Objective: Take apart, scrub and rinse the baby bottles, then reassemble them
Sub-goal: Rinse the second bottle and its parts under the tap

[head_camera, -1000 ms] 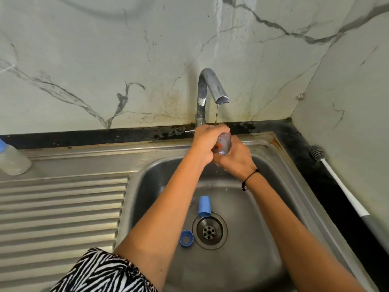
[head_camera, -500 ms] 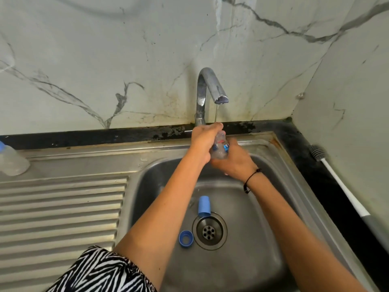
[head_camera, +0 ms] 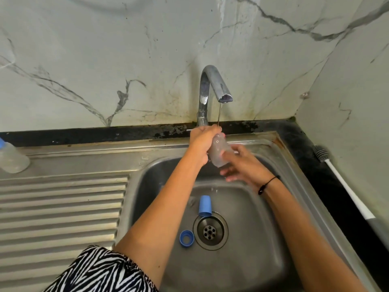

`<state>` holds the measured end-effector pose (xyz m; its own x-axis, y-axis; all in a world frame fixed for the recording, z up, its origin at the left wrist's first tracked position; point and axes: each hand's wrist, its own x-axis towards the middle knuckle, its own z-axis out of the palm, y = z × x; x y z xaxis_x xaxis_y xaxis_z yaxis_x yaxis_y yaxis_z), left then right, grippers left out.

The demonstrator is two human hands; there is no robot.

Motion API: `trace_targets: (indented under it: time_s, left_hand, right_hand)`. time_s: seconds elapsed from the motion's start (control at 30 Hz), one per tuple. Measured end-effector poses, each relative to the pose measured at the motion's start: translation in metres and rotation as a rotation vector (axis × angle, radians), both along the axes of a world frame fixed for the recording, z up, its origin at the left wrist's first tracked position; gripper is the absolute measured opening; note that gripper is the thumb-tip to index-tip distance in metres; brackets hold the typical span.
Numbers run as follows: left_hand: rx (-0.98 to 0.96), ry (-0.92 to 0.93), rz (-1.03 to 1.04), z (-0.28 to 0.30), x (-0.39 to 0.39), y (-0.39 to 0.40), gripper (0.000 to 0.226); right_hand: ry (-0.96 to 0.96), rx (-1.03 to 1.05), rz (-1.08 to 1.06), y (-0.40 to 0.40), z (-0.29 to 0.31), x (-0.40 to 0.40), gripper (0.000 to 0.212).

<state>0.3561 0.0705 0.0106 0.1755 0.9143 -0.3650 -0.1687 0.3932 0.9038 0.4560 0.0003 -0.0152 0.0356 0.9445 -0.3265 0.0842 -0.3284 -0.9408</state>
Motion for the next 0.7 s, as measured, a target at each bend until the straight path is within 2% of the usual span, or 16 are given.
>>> trace_targets:
  time_s: [0.03, 0.07, 0.13, 0.2, 0.27, 0.3, 0.37, 0.43, 0.5, 0.57, 0.6, 0.63, 0.7]
  left_hand:
    - [0.010, 0.016, 0.049, -0.007, 0.003, 0.003, 0.010]
    - [0.011, 0.019, 0.090, -0.011, 0.005, 0.004, 0.010]
    - [0.031, 0.004, 0.106, -0.011, 0.010, 0.003, 0.011]
    - [0.057, 0.009, 0.030, -0.006, 0.013, 0.001, 0.009]
    - [0.071, -0.016, -0.102, -0.004, 0.009, 0.003, 0.014]
    - [0.064, -0.056, -0.167, -0.004, 0.005, 0.005, 0.012]
    - [0.001, -0.210, -0.280, -0.003, -0.002, 0.005, 0.009]
    - [-0.049, -0.385, -0.347, -0.004, -0.007, 0.005, 0.017]
    - [-0.031, -0.496, -0.346, -0.008, -0.008, 0.005, 0.033]
    - [-0.010, -0.513, -0.297, -0.013, -0.007, 0.006, 0.035]
    - [-0.007, -0.496, -0.251, -0.015, -0.006, 0.007, 0.031]
    - [0.005, -0.464, -0.202, -0.017, -0.007, 0.007, 0.029]
    - [0.083, -0.359, -0.136, -0.021, -0.009, 0.008, 0.031]
  right_hand:
    - [-0.311, 0.064, -0.009, 0.001, 0.002, -0.001, 0.063]
    - [-0.535, 0.154, 0.003, 0.002, 0.003, -0.005, 0.073]
    - [-0.762, 0.252, -0.006, 0.004, 0.004, -0.017, 0.081]
    - [-0.838, 0.283, -0.085, 0.005, 0.005, -0.021, 0.075]
    - [-0.727, 0.251, -0.115, 0.005, 0.007, -0.018, 0.063]
    - [-0.564, 0.220, -0.078, 0.005, 0.008, -0.015, 0.055]
    - [-0.037, 0.148, 0.034, 0.002, 0.008, -0.007, 0.044]
    - [0.417, 0.121, 0.105, 0.000, 0.004, -0.001, 0.062]
    - [0.635, 0.130, 0.119, 0.001, -0.003, 0.004, 0.074]
    - [0.692, 0.113, 0.077, 0.003, -0.005, 0.005, 0.071]
    - [0.633, 0.091, 0.026, 0.003, -0.005, 0.004, 0.066]
    - [0.501, 0.068, -0.027, 0.004, -0.004, 0.004, 0.057]
    - [0.090, 0.065, -0.107, 0.005, 0.001, 0.003, 0.040]
